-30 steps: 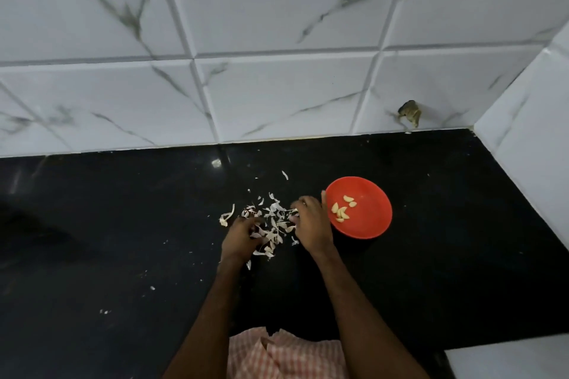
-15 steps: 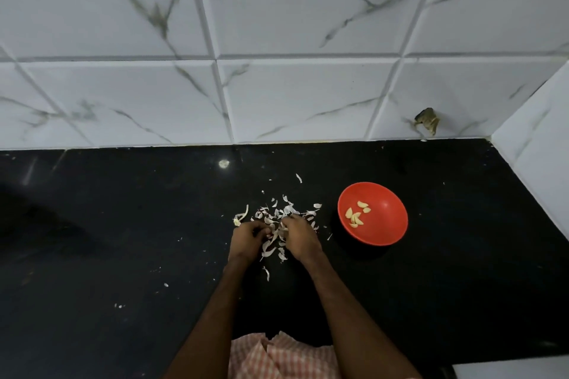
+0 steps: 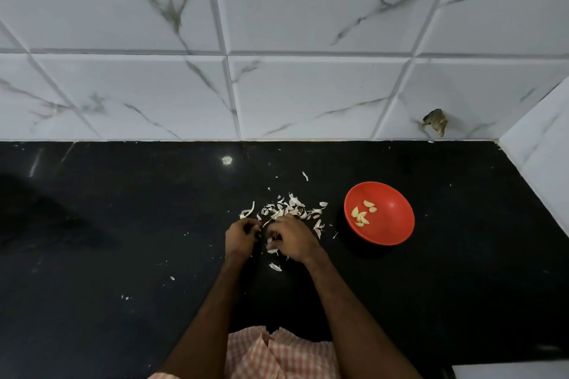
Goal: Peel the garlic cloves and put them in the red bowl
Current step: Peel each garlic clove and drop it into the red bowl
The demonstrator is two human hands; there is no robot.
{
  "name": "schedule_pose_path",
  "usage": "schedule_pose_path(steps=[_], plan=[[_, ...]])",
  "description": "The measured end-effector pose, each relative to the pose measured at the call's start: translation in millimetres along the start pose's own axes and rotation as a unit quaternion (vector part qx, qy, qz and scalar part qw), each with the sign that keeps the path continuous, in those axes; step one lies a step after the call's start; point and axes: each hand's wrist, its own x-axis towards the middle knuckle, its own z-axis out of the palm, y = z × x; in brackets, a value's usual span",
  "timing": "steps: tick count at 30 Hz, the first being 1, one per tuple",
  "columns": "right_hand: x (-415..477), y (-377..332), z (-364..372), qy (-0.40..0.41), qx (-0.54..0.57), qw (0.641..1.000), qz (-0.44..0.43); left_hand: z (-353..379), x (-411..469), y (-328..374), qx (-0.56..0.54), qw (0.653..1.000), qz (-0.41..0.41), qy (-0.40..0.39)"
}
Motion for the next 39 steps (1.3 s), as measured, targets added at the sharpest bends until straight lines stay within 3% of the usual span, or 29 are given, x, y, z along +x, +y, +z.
schedule_pose_path(steps=[3,6,10,14,18,25,27,29,31,34,39], plan=[[2.1,-2.2,8.5,-0.015,-0.068,0.998,-0.002,-0.8,-1.9,-0.6,-0.033,0.999,-0.011,0.009],[2.9,-3.3,13.9,0.020,-0.060,0.998,0.008,-2.5,-4.0,-1.3,-0.032,0.999,-0.007,-0.005],[5.9,-0.8,19.0,0.091,0.134,0.984,0.077,-9.1,-4.9,-0.7,-0.022,0.998,-0.005,-0.063],[7.4,2.9,13.2,0.161,0.269,0.938,0.144,-14.2,-7.9,0.5,0.104,0.976,0.068,-0.178],[7.5,3.3,9.6,0.193,0.312,0.918,0.152,-8.6,-13.9,4.8,0.207,0.961,0.105,-0.149],[6.7,9.5,6.5,0.255,0.355,0.887,0.151,-5.8,-14.0,6.0,0.223,0.964,0.097,-0.109],[7.6,9.4,2.8,0.261,0.348,0.889,0.141,-5.3,-12.5,12.1,0.160,0.982,0.082,-0.057],[10.6,6.8,-2.7,0.265,0.334,0.896,0.126,-8.8,-7.8,25.3,0.031,0.996,0.081,-0.011],[14.2,2.8,-9.0,0.273,0.324,0.899,0.112,-14.1,-2.7,42.2,-0.061,0.992,0.104,-0.025],[18.3,-3.4,-17.1,0.288,0.324,0.896,0.099,-16.8,-2.5,60.1,-0.115,0.984,0.125,-0.045],[19.2,-6.3,-26.3,0.277,0.325,0.902,0.061,-18.7,-8.5,66.6,-0.205,0.973,0.088,-0.063]])
